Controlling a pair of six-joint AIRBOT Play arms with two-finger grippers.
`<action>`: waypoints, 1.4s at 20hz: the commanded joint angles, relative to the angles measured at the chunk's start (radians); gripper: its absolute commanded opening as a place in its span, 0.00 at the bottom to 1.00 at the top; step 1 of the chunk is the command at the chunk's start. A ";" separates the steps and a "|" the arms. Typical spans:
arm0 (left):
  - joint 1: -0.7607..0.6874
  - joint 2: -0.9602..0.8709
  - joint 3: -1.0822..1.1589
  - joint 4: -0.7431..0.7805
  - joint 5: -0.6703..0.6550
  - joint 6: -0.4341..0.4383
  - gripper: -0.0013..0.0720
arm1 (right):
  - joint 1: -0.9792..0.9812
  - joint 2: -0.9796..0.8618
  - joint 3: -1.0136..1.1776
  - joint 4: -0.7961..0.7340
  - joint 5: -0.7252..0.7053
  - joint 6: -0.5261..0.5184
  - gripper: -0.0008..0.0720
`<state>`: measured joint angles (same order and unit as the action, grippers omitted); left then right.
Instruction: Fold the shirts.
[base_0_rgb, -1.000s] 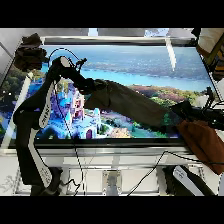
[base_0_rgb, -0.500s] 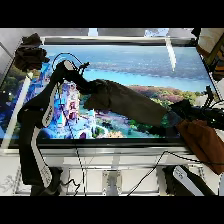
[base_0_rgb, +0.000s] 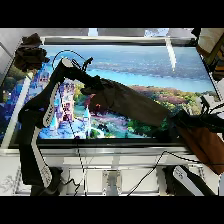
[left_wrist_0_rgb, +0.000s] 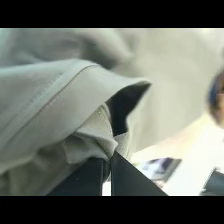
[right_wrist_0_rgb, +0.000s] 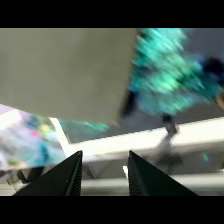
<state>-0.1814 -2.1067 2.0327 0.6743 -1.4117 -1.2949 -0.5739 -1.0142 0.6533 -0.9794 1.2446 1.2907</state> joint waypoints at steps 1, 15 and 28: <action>0.000 0.002 0.019 -0.115 0.004 0.020 0.03 | 0.000 -0.001 -0.092 -0.062 -0.065 0.048 0.47; 0.000 0.002 0.019 -0.120 -0.051 0.019 0.03 | 0.136 -0.211 -0.225 0.440 -0.424 -0.201 0.47; 0.029 0.127 0.019 -0.317 0.159 0.132 0.03 | 0.190 -0.153 -0.004 0.617 -0.272 -0.345 0.05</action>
<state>-0.1658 -2.0441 2.0506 0.4637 -1.3804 -1.2320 -0.3771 -1.2232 0.5533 -0.3889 0.8875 0.9585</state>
